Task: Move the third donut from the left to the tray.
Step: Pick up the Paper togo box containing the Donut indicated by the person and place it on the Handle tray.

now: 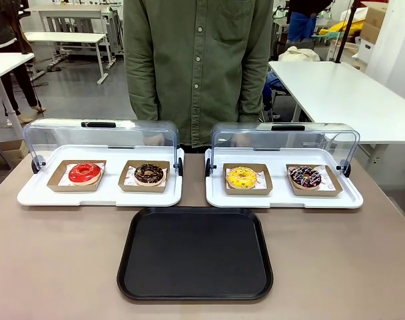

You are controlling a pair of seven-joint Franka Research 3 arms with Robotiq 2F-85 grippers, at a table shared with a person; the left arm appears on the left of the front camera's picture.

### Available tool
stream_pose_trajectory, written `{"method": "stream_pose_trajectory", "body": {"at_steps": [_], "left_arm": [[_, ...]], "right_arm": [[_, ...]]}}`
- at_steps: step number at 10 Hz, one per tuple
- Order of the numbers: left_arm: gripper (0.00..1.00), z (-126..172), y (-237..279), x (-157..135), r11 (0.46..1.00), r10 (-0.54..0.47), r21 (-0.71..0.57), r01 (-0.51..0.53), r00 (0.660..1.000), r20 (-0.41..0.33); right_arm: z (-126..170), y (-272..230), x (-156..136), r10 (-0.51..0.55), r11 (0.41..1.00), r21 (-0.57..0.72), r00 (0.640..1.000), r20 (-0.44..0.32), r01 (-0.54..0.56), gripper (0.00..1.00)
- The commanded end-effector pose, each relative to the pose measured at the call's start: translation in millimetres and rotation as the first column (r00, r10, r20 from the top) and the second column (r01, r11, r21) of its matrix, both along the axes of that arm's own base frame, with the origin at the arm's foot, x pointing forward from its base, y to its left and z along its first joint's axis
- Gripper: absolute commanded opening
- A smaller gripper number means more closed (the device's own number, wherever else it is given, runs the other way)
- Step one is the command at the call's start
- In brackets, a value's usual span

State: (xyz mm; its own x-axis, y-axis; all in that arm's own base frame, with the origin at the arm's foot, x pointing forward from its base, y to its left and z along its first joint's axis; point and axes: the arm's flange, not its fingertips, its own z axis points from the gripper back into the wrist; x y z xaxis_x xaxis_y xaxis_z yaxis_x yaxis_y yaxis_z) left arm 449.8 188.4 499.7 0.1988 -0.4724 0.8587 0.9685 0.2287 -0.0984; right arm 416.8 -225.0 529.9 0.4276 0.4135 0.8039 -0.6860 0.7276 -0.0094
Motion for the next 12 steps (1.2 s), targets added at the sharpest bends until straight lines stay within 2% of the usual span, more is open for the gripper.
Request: {"method": "stream_pose_trajectory", "body": {"at_steps": [1, 12], "left_arm": [[1.00, 0.7, 0.2, -0.3, 1.000, 0.000, 0.000, 0.000, 1.000, 0.002], [1.00, 0.7, 0.2, -0.3, 1.000, 0.000, 0.000, 0.000, 1.000, 0.002]], "right_arm": [[-1.1, -0.7, 1.8, 0.014, 1.000, 0.009, 0.999, 0.036, -0.014, 1.00], [-1.1, -0.7, 1.8, 0.014, 1.000, 0.009, 0.999, 0.036, -0.014, 1.00]]}}
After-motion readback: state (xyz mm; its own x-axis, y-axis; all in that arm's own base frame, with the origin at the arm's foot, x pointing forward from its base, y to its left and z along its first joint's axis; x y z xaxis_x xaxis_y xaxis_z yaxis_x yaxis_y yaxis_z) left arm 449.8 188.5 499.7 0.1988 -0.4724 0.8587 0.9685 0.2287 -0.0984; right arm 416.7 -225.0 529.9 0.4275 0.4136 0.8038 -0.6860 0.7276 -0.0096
